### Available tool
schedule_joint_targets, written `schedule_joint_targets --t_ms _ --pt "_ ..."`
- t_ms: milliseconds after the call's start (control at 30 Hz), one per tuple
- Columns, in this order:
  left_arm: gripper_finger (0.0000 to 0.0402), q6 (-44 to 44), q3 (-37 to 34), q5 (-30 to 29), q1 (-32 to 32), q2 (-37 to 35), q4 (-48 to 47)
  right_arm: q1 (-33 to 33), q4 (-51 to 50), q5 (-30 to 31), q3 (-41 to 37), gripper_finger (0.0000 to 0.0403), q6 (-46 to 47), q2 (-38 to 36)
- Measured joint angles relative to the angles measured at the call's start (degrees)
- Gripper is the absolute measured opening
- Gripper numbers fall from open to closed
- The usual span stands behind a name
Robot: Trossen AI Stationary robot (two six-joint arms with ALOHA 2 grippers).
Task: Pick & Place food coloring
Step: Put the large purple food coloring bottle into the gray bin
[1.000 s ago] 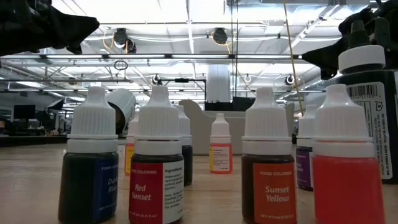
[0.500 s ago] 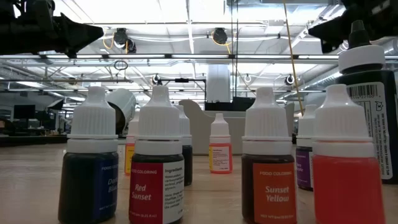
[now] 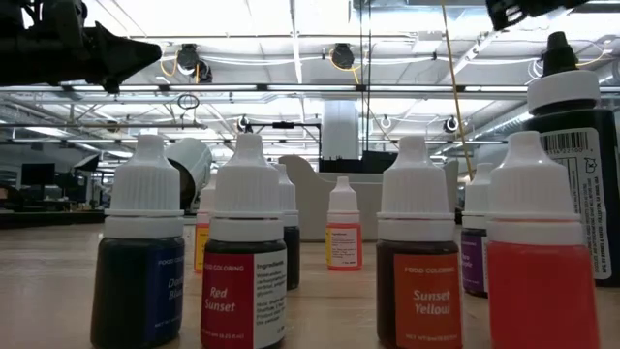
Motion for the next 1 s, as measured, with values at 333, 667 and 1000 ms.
schedule_joint_targets --t_ms 333,667,1000 --pt "0.0056 -0.01 0.0 0.0 0.0 0.0 -0.91 28.1 -7.9 24.24 6.69 0.0 14.45 8.14" --pt "0.0056 -0.87 0.0 0.0 0.0 0.0 -0.88 48.11 -6.82 34.94 6.66 0.0 29.25 19.05" --pt "0.0056 -0.78 0.0 -0.02 0.0 -0.01 -1.0 53.12 2.97 40.27 6.64 0.0 37.37 31.6"
